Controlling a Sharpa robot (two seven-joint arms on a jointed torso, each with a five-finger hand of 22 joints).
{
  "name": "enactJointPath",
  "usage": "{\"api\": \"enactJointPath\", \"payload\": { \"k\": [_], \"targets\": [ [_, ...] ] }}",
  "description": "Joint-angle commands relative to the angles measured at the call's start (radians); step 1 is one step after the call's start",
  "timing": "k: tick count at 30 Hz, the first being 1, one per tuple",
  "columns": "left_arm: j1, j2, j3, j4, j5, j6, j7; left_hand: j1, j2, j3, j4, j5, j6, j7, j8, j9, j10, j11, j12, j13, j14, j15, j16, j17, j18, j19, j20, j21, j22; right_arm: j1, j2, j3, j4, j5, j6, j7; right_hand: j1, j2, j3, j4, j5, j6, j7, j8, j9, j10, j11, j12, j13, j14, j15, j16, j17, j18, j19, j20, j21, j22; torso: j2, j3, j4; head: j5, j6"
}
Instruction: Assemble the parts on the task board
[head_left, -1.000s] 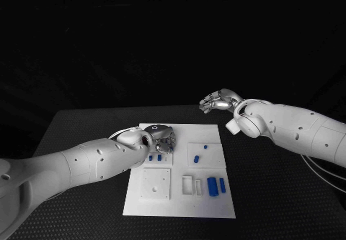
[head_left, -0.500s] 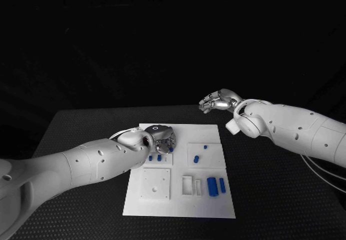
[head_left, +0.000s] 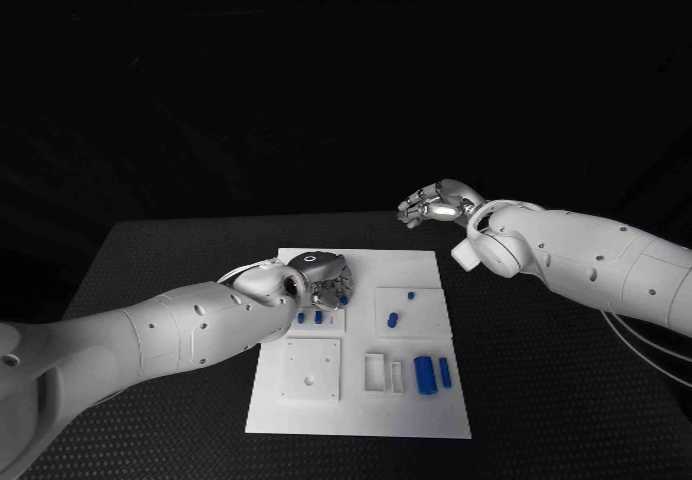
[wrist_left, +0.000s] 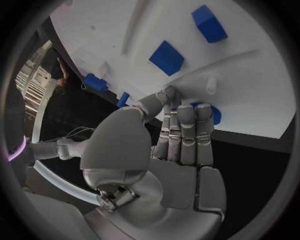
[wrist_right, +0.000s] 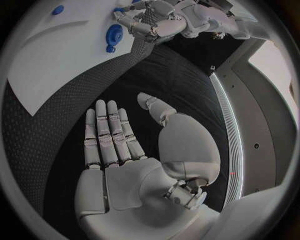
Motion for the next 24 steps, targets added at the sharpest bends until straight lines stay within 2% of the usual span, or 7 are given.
{"api": "enactJointPath", "payload": {
  "k": [1, 9, 16, 17, 19, 23, 24],
  "targets": [
    [0.0, -0.005, 0.002, 0.009, 0.056, -0.036, 0.021, -0.012, -0.002, 0.006, -0.001, 0.001, 0.009, -0.001, 0.004, 0.001, 0.009, -0.001, -0.005, 0.002, 0.01, -0.002, 0.006, -0.001, 0.022, 0.009, -0.033, -0.001, -0.001, 0.0, 0.0, 0.0, 0.001, -0.003, 0.011, 0.008, -0.01, 0.001, -0.005, -0.001, 0.007, -0.005, 0.019, 0.005, -0.001, -0.002, 0.003, -0.004, -0.002, -0.007, 0.0, -0.006, -0.001, 0.019, -0.004, 0.0, -0.006, 0.001, 0.0, 0.0004, -0.0002, 0.001, 0.003],
    [0.0, -0.01, 0.003, 0.002, 0.076, -0.021, 0.016, -0.022, -0.005, 0.004, 0.001, 0.0, 0.007, 0.0, 0.002, 0.0, 0.012, -0.002, -0.009, 0.002, 0.013, -0.003, 0.007, -0.003, 0.02, 0.011, -0.035, -0.002, -0.001, 0.0, -0.001, 0.0, 0.001, -0.003, 0.011, 0.008, -0.01, 0.001, -0.005, -0.001, 0.007, -0.005, 0.019, 0.005, -0.001, -0.002, 0.003, -0.004, -0.002, -0.007, 0.0, -0.006, -0.001, 0.019, -0.004, 0.0, -0.006, 0.002, -0.001, 0.0015, -0.0006, 0.002, 0.006],
    [0.0, -0.022, 0.015, 0.014, 0.107, -0.015, 0.02, -0.032, -0.008, 0.001, 0.005, -0.001, 0.006, 0.001, 0.0, 0.0, 0.013, -0.003, -0.013, 0.002, 0.013, -0.004, 0.006, -0.005, 0.019, 0.012, -0.036, -0.003, 0.0, 0.0, -0.002, 0.0, 0.001, -0.003, 0.012, 0.008, -0.01, 0.001, -0.005, -0.001, 0.007, -0.005, 0.019, 0.006, -0.001, -0.002, 0.003, -0.004, -0.002, -0.007, 0.0, -0.006, -0.001, 0.019, -0.003, 0.0, -0.007, 0.002, 0.0, 0.0015, 0.0002, 0.004, 0.006],
    [0.0, -0.024, 0.018, 0.016, 0.11, -0.014, 0.02, -0.033, -0.008, 0.001, 0.005, -0.001, 0.007, 0.001, 0.0, 0.0, 0.014, -0.003, -0.013, 0.002, 0.013, -0.004, 0.006, -0.005, 0.019, 0.012, -0.036, -0.003, 0.0, 0.0, -0.003, 0.0, 0.001, -0.003, 0.012, 0.008, -0.01, 0.001, -0.005, -0.001, 0.007, -0.005, 0.019, 0.006, -0.001, -0.002, 0.003, -0.004, -0.002, -0.007, 0.0, -0.006, -0.001, 0.019, -0.003, 0.0, -0.007, 0.002, 0.0, 0.0015, 0.0003, 0.004, 0.007],
    [0.0, -0.026, 0.035, 0.019, 0.117, -0.01, 0.02, -0.033, -0.008, 0.0, 0.006, -0.001, 0.007, 0.001, 0.0, 0.001, 0.014, -0.003, -0.013, 0.002, 0.013, -0.004, 0.006, -0.005, 0.019, 0.012, -0.036, -0.004, 0.0, 0.0, -0.003, 0.0, 0.001, -0.003, 0.011, 0.008, -0.01, 0.001, -0.005, -0.001, 0.007, -0.005, 0.019, 0.006, -0.001, -0.002, 0.003, -0.004, -0.002, -0.007, 0.0, -0.006, -0.002, 0.019, -0.003, 0.0, -0.007, 0.002, -0.001, 0.001, 0.0007, 0.003, 0.007],
    [0.001, -0.041, 0.053, 0.028, 0.139, -0.003, 0.018, -0.034, -0.007, 0.0, 0.006, -0.001, 0.008, 0.001, 0.001, 0.001, 0.016, -0.003, -0.013, 0.003, 0.013, -0.005, 0.006, -0.005, 0.019, 0.012, -0.036, -0.004, 0.0, 0.0, -0.005, 0.0, 0.0, -0.003, 0.011, 0.007, -0.01, 0.001, -0.005, -0.001, 0.007, -0.005, 0.019, 0.006, -0.001, -0.003, 0.003, -0.004, -0.002, -0.007, 0.0, -0.006, -0.002, 0.019, -0.003, 0.0, -0.007, 0.002, -0.001, 0.0008, 0.0009, 0.005, 0.008],
    [0.001, -0.042, 0.055, 0.029, 0.138, -0.002, 0.017, -0.034, -0.007, 0.0, 0.006, -0.001, 0.008, 0.001, 0.001, 0.001, 0.016, -0.003, -0.013, 0.003, 0.013, -0.005, 0.006, -0.005, 0.019, 0.012, -0.036, -0.004, 0.0, 0.0, -0.005, 0.0, 0.0, -0.003, 0.011, 0.008, -0.01, 0.001, -0.005, -0.001, 0.007, -0.005, 0.019, 0.006, -0.001, -0.003, 0.003, -0.004, -0.002, -0.007, 0.0, -0.006, -0.002, 0.019, -0.003, 0.0, -0.007, 0.002, -0.001, 0.0008, 0.001, 0.005, 0.008]
  ]
}}
